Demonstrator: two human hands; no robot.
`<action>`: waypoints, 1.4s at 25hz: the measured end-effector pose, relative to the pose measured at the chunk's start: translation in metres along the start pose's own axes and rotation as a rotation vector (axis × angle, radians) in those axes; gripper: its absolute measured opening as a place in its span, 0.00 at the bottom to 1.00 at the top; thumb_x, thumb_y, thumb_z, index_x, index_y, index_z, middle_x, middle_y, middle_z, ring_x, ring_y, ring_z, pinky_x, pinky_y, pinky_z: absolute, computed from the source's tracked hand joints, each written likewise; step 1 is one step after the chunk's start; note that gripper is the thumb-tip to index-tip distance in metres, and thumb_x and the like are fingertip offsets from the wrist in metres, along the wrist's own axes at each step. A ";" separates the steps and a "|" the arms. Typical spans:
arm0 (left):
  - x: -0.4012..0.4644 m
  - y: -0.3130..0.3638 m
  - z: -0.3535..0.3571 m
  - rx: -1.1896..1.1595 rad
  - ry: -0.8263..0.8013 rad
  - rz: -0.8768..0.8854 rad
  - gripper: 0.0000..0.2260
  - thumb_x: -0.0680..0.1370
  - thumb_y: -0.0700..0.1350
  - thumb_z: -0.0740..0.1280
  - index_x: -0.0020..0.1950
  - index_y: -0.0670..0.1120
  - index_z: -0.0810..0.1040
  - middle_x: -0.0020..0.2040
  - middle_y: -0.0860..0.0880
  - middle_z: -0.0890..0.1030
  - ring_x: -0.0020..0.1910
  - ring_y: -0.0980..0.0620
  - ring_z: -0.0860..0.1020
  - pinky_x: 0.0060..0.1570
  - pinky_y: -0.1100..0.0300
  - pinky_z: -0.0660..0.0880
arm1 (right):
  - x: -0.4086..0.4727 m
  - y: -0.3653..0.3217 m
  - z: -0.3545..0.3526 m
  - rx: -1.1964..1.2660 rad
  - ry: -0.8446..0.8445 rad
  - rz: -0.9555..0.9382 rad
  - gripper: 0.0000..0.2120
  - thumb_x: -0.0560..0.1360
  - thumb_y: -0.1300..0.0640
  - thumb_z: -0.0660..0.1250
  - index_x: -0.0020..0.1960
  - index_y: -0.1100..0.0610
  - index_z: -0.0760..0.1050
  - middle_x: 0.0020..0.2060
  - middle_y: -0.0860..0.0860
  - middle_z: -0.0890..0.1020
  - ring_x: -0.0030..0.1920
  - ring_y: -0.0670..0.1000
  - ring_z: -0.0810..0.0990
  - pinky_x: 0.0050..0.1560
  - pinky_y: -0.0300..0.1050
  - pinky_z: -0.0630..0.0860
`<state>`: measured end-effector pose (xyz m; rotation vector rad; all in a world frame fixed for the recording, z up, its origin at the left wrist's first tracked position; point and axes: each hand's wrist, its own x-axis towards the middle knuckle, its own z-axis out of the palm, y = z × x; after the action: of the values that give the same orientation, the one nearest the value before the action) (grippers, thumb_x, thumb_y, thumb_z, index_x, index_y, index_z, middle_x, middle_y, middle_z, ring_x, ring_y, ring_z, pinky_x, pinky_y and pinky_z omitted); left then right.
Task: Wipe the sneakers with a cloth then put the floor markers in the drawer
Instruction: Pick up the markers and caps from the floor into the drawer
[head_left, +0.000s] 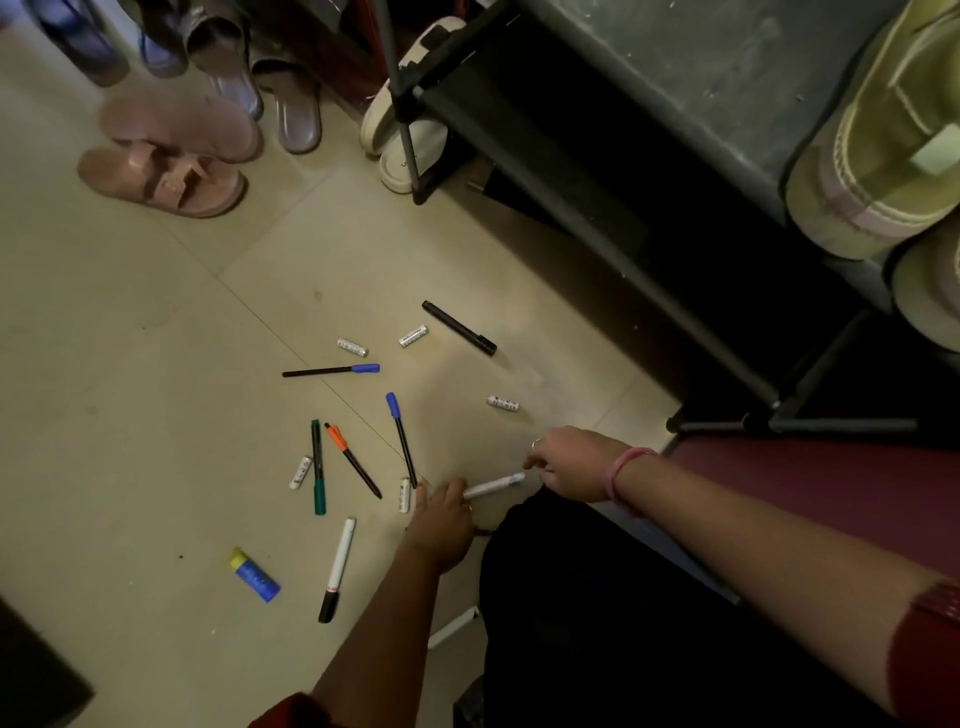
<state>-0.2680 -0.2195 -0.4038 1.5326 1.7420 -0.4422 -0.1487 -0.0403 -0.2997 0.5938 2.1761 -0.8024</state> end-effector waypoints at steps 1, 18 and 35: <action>-0.003 -0.001 -0.009 -0.051 0.080 0.025 0.21 0.82 0.50 0.56 0.69 0.38 0.70 0.70 0.42 0.64 0.67 0.42 0.66 0.71 0.42 0.56 | 0.000 -0.003 0.000 -0.043 0.041 -0.022 0.20 0.76 0.61 0.59 0.67 0.54 0.70 0.63 0.53 0.72 0.62 0.55 0.72 0.60 0.49 0.72; 0.106 -0.011 -0.141 0.004 0.252 -0.113 0.27 0.80 0.38 0.55 0.78 0.42 0.51 0.80 0.45 0.49 0.78 0.44 0.51 0.73 0.44 0.56 | -0.035 0.011 0.014 0.767 0.458 0.567 0.10 0.81 0.55 0.55 0.56 0.60 0.69 0.47 0.56 0.78 0.49 0.58 0.77 0.36 0.41 0.60; 0.117 -0.019 -0.117 0.278 0.211 0.165 0.17 0.82 0.41 0.54 0.68 0.42 0.74 0.73 0.45 0.61 0.74 0.44 0.59 0.74 0.38 0.43 | -0.016 0.024 0.019 1.183 0.517 0.487 0.05 0.77 0.55 0.61 0.43 0.52 0.72 0.33 0.49 0.75 0.32 0.48 0.71 0.37 0.46 0.70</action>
<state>-0.3216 -0.0622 -0.4163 1.9659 1.7486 -0.4675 -0.1154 -0.0394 -0.3064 1.9862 1.6017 -1.7503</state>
